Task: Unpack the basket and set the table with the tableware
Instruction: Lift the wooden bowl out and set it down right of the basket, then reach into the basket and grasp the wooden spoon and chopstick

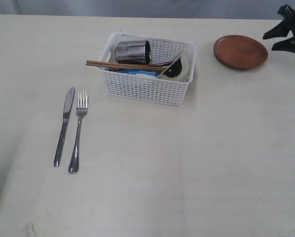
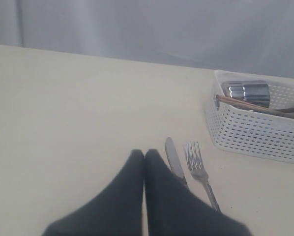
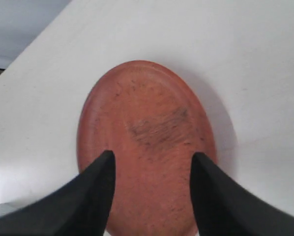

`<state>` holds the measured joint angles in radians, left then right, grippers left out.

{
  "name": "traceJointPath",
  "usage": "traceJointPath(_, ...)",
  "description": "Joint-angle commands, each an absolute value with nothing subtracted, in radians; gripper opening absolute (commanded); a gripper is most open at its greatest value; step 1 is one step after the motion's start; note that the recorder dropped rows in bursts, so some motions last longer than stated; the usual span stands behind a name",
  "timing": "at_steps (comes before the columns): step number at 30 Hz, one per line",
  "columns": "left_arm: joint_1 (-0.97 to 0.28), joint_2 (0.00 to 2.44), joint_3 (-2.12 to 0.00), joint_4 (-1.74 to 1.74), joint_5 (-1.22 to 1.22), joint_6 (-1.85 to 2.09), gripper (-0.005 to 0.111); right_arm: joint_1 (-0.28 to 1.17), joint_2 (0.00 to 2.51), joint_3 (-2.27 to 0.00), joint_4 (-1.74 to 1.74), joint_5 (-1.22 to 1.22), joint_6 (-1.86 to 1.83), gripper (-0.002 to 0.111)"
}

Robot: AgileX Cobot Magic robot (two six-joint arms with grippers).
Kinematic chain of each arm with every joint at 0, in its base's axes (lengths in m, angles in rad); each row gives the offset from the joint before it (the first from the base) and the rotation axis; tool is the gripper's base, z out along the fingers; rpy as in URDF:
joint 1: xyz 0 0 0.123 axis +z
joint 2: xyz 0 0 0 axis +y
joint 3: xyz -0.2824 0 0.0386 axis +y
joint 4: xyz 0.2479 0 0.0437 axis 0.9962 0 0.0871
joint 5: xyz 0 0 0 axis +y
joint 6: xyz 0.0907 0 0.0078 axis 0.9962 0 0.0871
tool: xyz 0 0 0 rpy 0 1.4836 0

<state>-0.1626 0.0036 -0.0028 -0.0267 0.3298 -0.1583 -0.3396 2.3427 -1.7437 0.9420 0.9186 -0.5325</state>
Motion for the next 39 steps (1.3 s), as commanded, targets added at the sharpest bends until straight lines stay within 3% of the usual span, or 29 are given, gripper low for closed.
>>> traceJointPath(1,-0.162,0.0,0.0,-0.03,0.319,-0.158,0.0,-0.347,2.286,-1.85,1.009,1.064,-0.595,0.046)
traceJointPath(6,-0.162,0.0,0.0,-0.03,0.319,-0.158,0.0,-0.208,2.198,-2.004,1.229,1.221,-0.796,0.046)
traceJointPath(14,-0.162,0.0,0.0,-0.033,0.319,-0.158,0.0,0.342,2.183,-2.17,0.47,1.221,-0.778,0.046)
traceJointPath(17,-0.162,0.0,0.0,-0.033,0.319,-0.158,0.0,0.439,2.183,-2.17,0.344,1.221,-0.72,0.047)
traceJointPath(23,-0.162,0.0,0.0,-0.033,0.319,-0.158,0.0,0.482,2.187,-2.17,0.274,1.221,-0.634,0.06)
traceJointPath(35,-0.162,0.0,0.0,-0.031,0.319,-0.158,0.0,0.48,2.253,-2.076,0.26,1.221,-0.669,0.06)
traceJointPath(39,-0.162,0.0,0.0,-0.031,0.319,-0.158,0.0,0.48,2.274,-2.076,0.259,1.221,-0.669,0.066)
